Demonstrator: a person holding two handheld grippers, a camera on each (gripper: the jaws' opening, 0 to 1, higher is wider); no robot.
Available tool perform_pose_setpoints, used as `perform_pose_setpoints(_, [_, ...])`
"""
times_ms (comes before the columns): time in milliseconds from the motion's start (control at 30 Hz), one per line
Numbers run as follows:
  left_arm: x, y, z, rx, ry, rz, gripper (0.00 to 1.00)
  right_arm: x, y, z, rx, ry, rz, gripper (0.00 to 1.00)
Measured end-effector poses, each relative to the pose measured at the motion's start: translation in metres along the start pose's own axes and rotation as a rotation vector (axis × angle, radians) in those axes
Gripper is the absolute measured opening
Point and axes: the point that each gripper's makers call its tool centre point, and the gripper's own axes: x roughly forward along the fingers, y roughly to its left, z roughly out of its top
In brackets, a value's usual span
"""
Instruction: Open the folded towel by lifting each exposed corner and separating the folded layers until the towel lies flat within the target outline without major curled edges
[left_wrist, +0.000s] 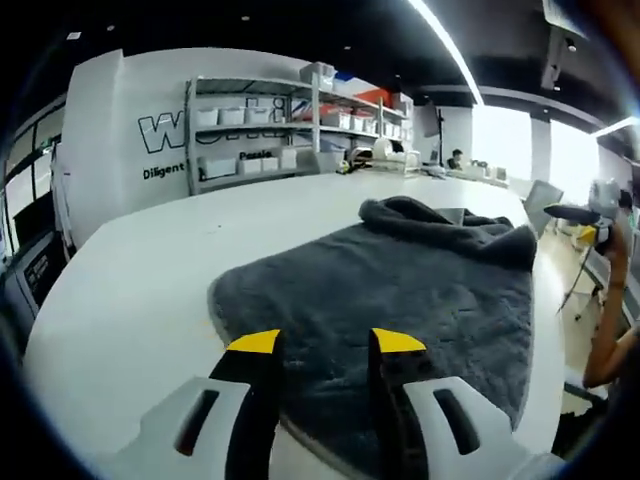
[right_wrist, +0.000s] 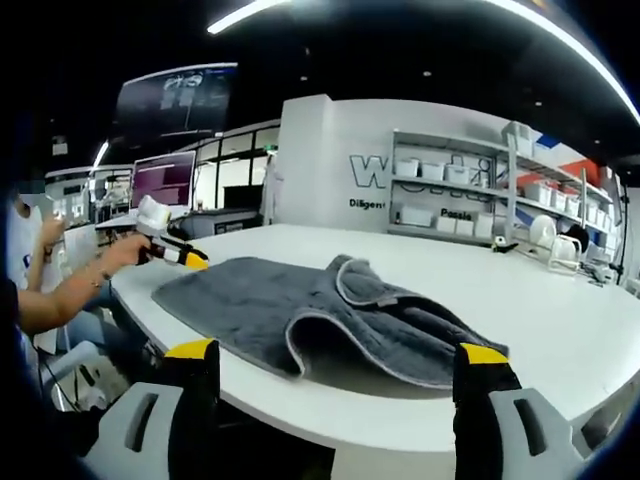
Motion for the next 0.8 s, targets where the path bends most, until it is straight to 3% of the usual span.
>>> perform_pose_setpoints(133, [0.008,0.007,-0.007,-0.031,0.03,0.003,0.26,0.001,-0.004,-0.001,0.009,0.003,-0.003,0.99])
perform_pose_setpoints(367, [0.014,0.008,-0.022,-0.006,0.091,-0.005,0.15,0.0,-0.007,-0.001,0.023,-0.004,-0.009,0.99])
perform_pose_setpoints(800, [0.014,0.011,-0.024,0.021,0.095,-0.01,0.04,0.0,-0.012,-0.003,0.027,0.012,-0.007,0.99])
